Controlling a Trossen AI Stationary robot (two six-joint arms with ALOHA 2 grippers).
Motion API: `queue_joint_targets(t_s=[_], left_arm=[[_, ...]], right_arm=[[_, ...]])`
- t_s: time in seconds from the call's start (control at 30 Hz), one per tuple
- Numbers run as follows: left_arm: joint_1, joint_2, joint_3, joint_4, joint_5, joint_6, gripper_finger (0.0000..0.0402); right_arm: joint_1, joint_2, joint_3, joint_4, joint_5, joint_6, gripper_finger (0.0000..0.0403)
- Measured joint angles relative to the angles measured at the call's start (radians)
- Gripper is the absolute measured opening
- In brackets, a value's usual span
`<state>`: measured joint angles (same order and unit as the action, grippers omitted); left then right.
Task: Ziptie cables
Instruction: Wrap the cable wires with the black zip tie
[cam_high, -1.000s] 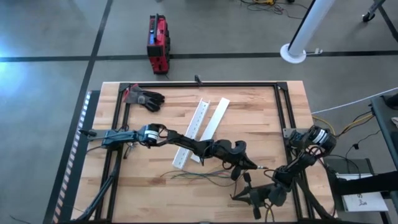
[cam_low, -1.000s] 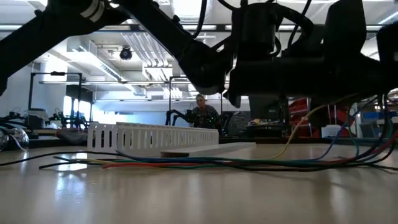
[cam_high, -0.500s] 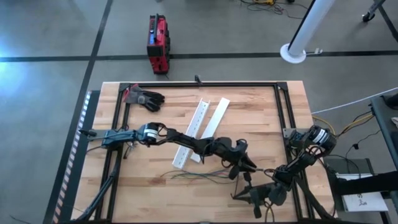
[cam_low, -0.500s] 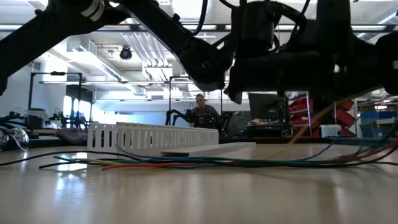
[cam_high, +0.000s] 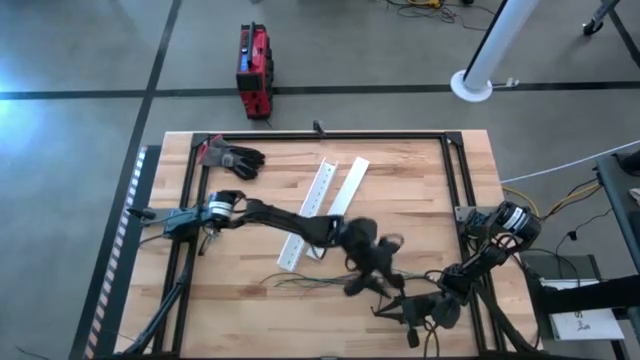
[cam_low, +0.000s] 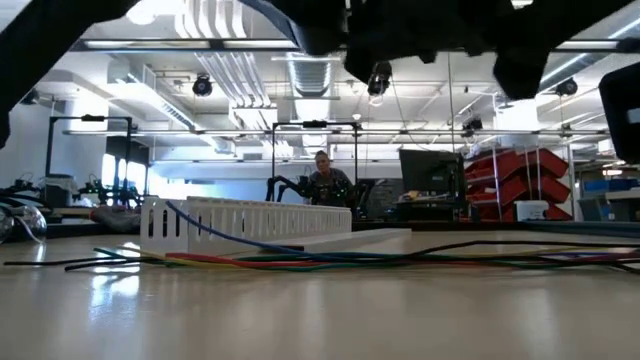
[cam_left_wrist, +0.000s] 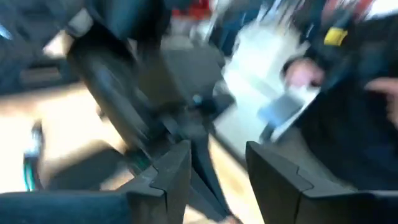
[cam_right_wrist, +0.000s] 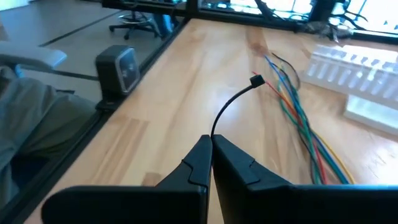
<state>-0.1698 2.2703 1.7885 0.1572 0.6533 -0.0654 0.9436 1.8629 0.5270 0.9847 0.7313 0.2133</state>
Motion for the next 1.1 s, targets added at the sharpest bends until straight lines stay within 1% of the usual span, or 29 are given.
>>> queue_joint_targets(t_s=[0.1,0.2,0.3,0.4,0.5,0.57,0.67,0.73,0.83,0.97,1.1], left_arm=[[-0.043,-0.073,-0.062,-0.133,-0.159,0.061,0.0127],[-0.079,-0.165,-0.179,-0.125,-0.293,0.065,0.0115],[-0.127,-0.261,-0.337,0.018,-0.45,0.046,0.0105],[-0.178,-0.325,-0.501,0.236,-0.585,0.0,0.0099],[-0.216,-0.328,-0.648,0.47,-0.696,-0.077,0.01],[-0.226,-0.298,-0.717,0.634,-0.747,-0.13,0.0105],[-0.233,-0.231,-0.761,0.844,-0.772,-0.205,0.0115],[-0.233,-0.175,-0.76,0.909,-0.775,-0.248,0.0124],[-0.224,-0.09,-0.719,0.952,-0.775,-0.291,0.0135],[-0.219,-0.013,-0.621,0.992,-0.774,-0.318,0.0147],[-0.22,0.015,-0.551,0.979,-0.706,-0.312,0.0153]], right_arm=[[0.006,0.0,-0.013,0.0,0.033,0.027,0.0],[0.02,-0.005,-0.028,0.0,0.068,0.041,0.0],[0.033,-0.019,-0.037,0.001,0.104,0.041,0.0],[0.034,-0.033,-0.04,-0.002,0.108,0.029,0.0],[0.034,-0.046,-0.036,0.001,0.109,0.001,0.0],[0.034,-0.057,-0.036,0.001,0.107,-0.031,0.0],[0.033,-0.072,-0.037,0.001,0.108,-0.061,0.0],[0.031,-0.079,-0.037,0.001,0.109,-0.078,0.0],[0.031,-0.096,-0.037,0.001,0.109,-0.095,0.0],[0.031,-0.106,-0.037,0.001,0.116,-0.102,0.0],[0.031,-0.107,-0.037,-0.007,0.152,-0.094,0.0]])
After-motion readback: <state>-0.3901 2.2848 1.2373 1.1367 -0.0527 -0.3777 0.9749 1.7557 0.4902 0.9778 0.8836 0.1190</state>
